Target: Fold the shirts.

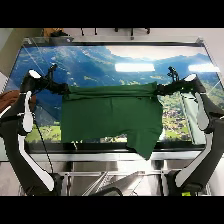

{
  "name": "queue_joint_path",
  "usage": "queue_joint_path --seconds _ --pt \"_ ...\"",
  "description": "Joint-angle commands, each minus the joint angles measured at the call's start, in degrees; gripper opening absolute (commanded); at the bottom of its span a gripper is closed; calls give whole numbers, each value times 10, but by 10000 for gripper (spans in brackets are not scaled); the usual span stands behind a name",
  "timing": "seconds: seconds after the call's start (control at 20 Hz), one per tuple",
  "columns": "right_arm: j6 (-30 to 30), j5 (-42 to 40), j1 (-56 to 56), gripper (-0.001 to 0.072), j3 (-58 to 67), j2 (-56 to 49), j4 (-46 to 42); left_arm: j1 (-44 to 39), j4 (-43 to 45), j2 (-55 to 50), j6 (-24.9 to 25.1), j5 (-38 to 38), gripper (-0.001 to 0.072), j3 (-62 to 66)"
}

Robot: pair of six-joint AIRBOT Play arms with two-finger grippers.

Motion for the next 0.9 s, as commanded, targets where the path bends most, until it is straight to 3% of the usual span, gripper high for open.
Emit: queue_joint_path --seconds 0.0,0.05,0.1,0.15,0.4,0.6,0.85 --pt "-1 -11 13 21 0 -1 -4 0 -15 0 -1 -6 21 -1" --pt "0 -11 14 54 0 -1 -6 0 -21 0 -1 -21 192 -1" --pt "0 -10 14 231 0 1 -7 0 -20 0 -7 -37 511 6" --pt "6 -6 10 329 2 6 -9 2 -13 0 -30 -55 572 19" --pt "39 67 -35 328 1 105 -17 48 13 32 -130 -221 572 105" --pt "60 117 -95 327 -21 191 -59 98 14 171 -129 -204 571 -122" --pt "62 136 -165 325 -168 286 -59 140 10 294 -79 -116 571 -464"
